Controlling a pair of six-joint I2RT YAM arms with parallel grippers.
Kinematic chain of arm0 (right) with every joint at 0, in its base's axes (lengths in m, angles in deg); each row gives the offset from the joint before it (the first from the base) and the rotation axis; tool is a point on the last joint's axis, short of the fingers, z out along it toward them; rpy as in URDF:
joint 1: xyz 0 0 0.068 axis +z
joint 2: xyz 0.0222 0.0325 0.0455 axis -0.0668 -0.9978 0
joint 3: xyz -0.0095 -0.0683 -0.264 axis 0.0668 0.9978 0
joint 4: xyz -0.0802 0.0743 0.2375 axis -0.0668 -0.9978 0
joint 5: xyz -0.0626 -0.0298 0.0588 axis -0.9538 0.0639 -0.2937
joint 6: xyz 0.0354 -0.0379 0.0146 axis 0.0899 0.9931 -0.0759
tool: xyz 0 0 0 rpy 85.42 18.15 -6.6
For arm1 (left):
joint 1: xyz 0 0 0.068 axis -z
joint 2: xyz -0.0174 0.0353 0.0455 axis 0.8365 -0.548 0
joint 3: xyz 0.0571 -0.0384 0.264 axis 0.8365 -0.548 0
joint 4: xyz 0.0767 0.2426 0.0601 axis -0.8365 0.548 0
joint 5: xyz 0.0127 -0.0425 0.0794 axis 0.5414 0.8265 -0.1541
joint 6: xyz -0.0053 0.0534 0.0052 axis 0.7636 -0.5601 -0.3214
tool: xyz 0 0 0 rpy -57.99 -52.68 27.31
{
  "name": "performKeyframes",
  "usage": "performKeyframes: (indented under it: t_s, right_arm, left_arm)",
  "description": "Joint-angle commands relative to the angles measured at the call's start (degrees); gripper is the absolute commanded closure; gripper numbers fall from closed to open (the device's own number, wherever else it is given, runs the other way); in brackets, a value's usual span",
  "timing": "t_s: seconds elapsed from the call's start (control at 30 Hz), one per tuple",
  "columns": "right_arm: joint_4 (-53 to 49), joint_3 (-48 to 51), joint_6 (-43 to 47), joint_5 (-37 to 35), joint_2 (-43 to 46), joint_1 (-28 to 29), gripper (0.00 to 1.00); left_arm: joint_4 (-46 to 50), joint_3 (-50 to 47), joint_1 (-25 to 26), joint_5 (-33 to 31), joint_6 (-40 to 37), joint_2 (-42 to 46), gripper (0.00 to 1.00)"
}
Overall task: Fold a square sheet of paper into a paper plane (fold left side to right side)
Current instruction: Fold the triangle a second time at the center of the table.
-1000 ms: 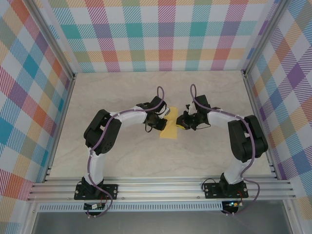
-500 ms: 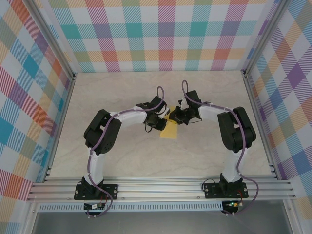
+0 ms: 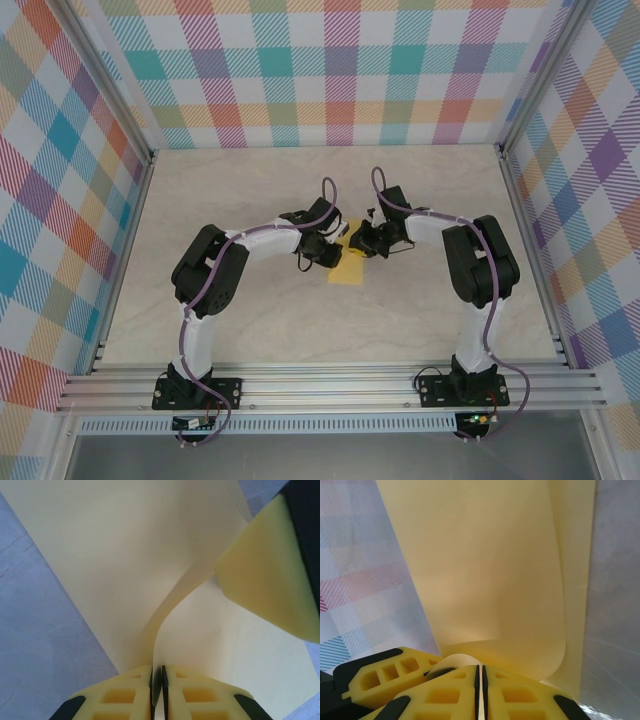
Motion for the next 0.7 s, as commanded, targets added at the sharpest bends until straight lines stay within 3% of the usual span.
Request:
performKeyframes:
  t_s: [0.0, 0.27, 0.67]
  right_arm:
    - [-1.42, -1.23, 1.49, -0.49, -1.42, 0.32, 0.89]
    - [-1.55, -1.14, 1.76, -0.78, -1.44, 0.38, 0.89]
    - [-1.37, -0.96, 1.62, -0.83, -1.49, 0.35, 0.89]
  left_arm:
    - [1.14, -1.0, -0.43, 0.66, -0.14, 2.15, 0.84]
    - [2.19, -0.79, -0.51, -0.8, -0.4, 4.56, 0.76]
    - [3.95, 0.26, -1.04, -0.62, 1.17, 9.25, 0.53]
